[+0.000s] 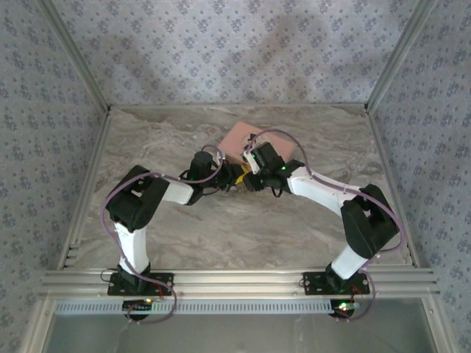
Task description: Unlock the padlock with the key
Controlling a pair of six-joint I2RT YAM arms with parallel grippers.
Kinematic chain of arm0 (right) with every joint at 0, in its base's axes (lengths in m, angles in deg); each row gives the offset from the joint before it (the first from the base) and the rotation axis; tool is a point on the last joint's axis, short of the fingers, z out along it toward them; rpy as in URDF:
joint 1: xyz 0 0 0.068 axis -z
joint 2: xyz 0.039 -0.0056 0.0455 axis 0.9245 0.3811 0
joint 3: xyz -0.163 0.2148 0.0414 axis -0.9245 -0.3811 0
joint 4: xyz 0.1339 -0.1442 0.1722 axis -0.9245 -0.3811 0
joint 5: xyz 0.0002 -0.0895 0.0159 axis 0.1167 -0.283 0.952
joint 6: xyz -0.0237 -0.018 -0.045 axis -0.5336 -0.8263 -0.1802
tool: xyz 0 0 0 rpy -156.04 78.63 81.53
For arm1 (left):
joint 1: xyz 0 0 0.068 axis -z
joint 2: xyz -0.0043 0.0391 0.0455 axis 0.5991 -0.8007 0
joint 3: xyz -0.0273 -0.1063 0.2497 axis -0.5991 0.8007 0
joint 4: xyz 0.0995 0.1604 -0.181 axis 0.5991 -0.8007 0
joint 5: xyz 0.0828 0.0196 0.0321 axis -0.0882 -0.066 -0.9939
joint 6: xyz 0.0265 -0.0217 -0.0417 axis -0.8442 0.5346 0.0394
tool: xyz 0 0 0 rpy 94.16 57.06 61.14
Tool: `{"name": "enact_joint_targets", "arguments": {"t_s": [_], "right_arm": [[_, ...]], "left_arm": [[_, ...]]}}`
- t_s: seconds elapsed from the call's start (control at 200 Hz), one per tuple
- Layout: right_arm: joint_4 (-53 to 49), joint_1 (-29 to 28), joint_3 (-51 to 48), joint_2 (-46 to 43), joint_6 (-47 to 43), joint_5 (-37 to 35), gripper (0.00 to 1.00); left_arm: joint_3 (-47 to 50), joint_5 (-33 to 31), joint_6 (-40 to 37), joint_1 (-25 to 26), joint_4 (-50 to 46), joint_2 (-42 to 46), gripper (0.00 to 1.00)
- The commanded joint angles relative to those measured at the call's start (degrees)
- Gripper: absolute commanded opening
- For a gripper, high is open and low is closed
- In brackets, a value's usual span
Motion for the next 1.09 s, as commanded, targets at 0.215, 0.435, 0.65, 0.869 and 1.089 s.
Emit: {"name": "enact_joint_targets", "arguments": {"t_s": [0.215, 0.435, 0.65, 0.869, 1.089], "right_arm": [[0.6, -1.4, 3.0, 2.8, -3.2, -5.5, 0.43], [0.8, -1.6, 4.2, 5.2, -4.0, -7.1, 0.41], [0.9, -1.7, 5.2, 6.4, -4.6, -7.7, 0.36], [0.7, -1.8, 7.0, 7.8, -5.4, -8.3, 0.23], [-0.5, -1.1, 7.1, 7.7, -5.0, -3.8, 0.04]], "left_arm": [[-2.5, 2.3, 0.8, -0.4, 3.6, 1.0, 0.00], [-2.4, 2.6, 1.2, -0.4, 4.0, 1.0, 0.00], [-2.4, 2.8, 1.5, -0.4, 4.5, 1.0, 0.00], [-2.4, 2.8, 2.3, -0.5, 5.5, 0.8, 0.00], [-2.3, 2.8, 2.2, -0.5, 5.7, 0.9, 0.00]]}}
